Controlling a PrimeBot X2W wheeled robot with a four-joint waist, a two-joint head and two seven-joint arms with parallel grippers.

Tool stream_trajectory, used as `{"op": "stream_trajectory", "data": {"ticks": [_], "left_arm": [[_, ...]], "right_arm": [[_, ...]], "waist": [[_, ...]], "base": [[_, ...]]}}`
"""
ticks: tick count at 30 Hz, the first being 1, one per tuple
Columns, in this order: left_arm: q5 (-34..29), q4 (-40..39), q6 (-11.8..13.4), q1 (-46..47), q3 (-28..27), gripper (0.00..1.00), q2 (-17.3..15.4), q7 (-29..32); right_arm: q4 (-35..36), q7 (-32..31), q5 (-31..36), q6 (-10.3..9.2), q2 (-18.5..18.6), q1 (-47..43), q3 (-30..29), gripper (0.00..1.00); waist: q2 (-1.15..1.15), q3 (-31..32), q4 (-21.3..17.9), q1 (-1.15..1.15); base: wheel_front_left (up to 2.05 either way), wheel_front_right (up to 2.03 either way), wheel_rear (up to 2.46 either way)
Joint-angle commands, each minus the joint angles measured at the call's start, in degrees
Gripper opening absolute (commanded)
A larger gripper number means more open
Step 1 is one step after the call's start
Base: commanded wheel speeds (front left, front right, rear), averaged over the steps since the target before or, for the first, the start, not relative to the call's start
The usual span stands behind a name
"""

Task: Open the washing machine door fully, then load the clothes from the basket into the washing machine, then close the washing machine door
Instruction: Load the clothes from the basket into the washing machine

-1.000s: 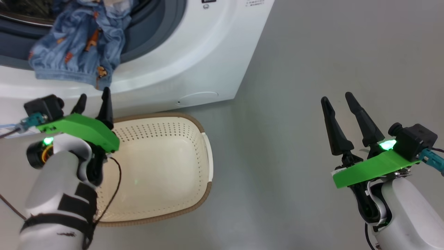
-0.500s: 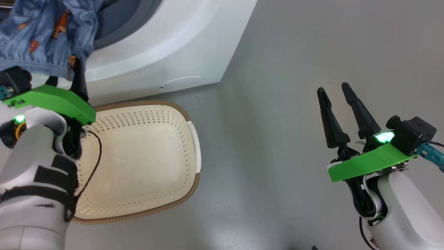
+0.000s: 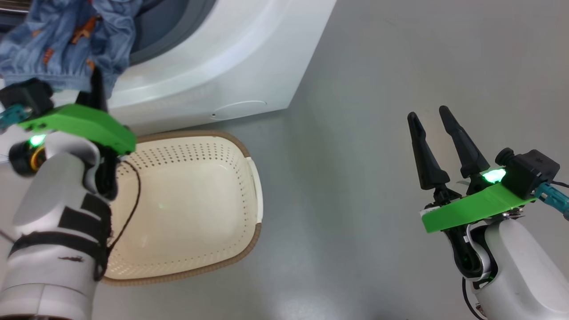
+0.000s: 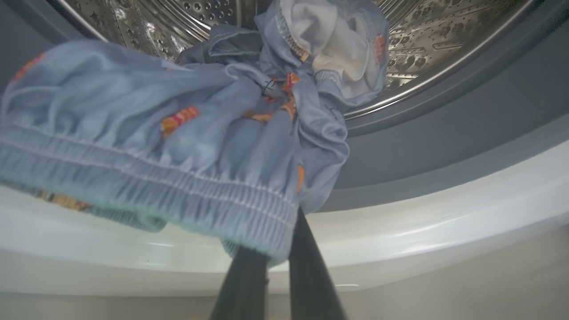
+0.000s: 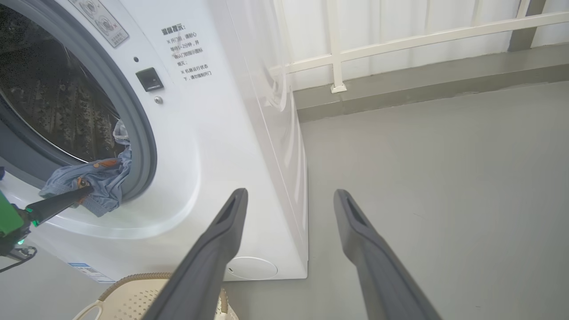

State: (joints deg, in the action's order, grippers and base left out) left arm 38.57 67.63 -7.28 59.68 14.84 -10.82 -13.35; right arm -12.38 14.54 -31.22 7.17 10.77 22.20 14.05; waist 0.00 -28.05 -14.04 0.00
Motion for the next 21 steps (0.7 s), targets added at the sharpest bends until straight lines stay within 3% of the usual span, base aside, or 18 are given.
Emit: {"op": "stream_trajectory", "data": {"ticks": [1, 10, 21], "left_arm": [[-1.1, -2.5, -0.2, 0.1, 0.0, 0.0, -1.5, -1.0], [-3.0, -6.7, -0.2, 2.5, 2.6, 0.0, -2.3, -1.6], [-7.5, -1.1, 2.5, 17.3, 6.6, 0.0, -5.5, 4.6]], "right_arm": [[1.0, 0.5, 0.3, 0.32, 0.8, -0.2, 0.7, 1.0], [0.7, 0.5, 0.0, 0.32, 1.1, -0.2, 1.7, 1.0], [1.6, 0.5, -0.4, 0.32, -0.6, 1.0, 1.8, 1.0]], "waist": [[0.0, 0.7, 0.8, 0.0], [0.0, 1.4, 2.1, 0.0], [0.0, -5.6, -2.9, 0.0]], "base": [[0.0, 0.0, 0.0], [0.0, 0.0, 0.0], [0.0, 0.0, 0.0]]}}
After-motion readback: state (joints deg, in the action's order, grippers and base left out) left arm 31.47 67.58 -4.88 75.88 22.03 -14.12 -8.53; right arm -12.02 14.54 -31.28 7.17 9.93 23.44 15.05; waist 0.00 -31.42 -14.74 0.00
